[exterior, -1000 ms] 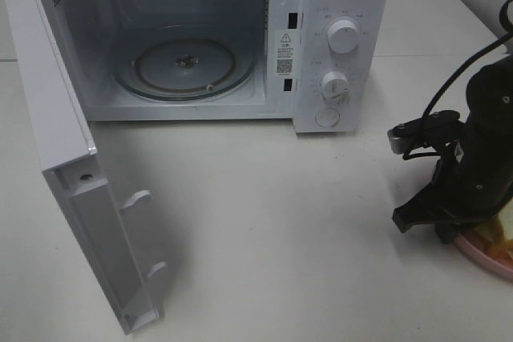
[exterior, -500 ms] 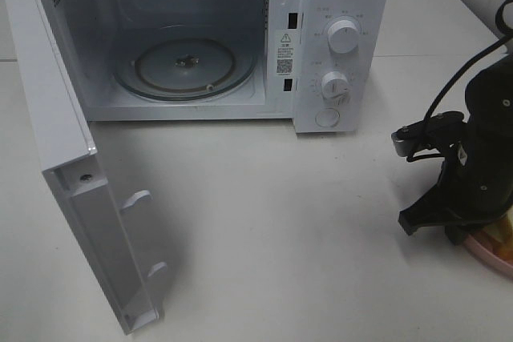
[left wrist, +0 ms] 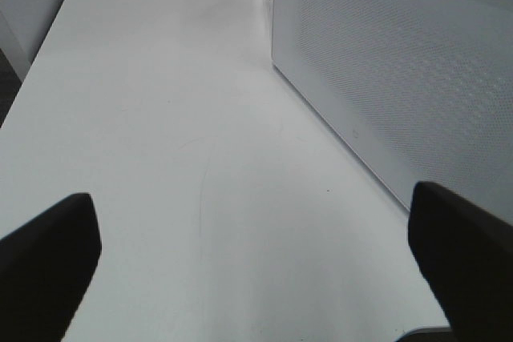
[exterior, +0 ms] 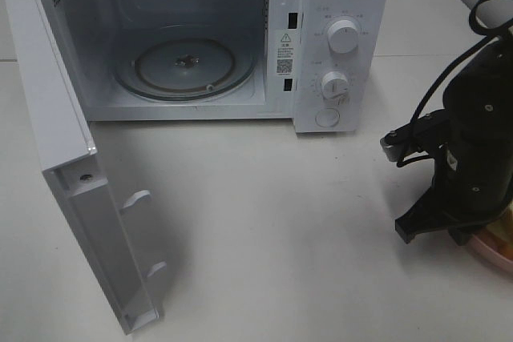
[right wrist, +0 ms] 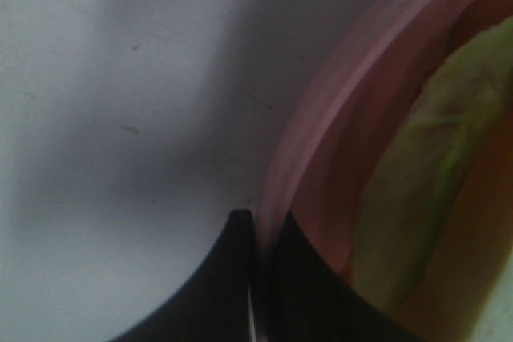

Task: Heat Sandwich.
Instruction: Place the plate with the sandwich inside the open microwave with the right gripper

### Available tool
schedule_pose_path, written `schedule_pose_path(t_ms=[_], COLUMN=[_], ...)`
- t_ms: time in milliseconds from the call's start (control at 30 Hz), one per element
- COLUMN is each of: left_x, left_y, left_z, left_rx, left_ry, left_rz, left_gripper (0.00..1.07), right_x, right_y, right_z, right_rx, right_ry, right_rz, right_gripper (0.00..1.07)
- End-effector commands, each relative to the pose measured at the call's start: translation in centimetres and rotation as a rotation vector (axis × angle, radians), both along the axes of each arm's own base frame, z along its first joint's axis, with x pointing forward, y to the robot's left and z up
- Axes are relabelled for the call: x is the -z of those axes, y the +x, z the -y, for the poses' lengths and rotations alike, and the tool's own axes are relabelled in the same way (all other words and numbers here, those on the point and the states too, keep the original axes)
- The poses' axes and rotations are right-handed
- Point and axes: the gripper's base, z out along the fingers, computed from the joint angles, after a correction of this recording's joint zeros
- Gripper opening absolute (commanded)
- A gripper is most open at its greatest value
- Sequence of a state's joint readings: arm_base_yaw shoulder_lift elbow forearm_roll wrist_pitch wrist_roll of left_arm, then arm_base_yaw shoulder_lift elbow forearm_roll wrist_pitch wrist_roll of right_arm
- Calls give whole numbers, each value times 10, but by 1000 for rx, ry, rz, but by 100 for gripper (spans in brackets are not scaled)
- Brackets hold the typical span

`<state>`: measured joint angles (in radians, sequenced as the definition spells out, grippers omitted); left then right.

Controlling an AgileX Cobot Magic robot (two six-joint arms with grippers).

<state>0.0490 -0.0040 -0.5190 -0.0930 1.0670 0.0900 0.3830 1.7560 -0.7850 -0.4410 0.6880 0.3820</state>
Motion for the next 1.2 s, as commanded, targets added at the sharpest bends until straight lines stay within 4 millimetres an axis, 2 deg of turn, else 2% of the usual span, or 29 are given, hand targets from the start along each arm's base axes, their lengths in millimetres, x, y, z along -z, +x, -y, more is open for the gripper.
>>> schedule_pose_path(t_ms=[33, 233, 733, 900, 1200], left_x=[-1, -1, -1, -1, -1], left_y=[-3, -3, -3, -3, -3], left_z=[0, 0, 0, 0, 0], left_rx=[-2, -2, -2, -2, -2], left_ry=[-3, -3, -3, -3, -3], left_rz=[23, 23, 23, 23, 23], left_gripper=[100, 100, 100, 100, 100], right_x=[-8, -17, -57, -72, -87], right_y=[-3, -6, -24, -36, -55], right_z=[-3, -3, -1, -12, -31], right_rx=[-30, -29, -7, -70, -198], right_ry=[-50, -54, 28, 38, 24], right_rz=[18, 28, 56, 72, 95], right_gripper=[0, 0, 0, 0, 0])
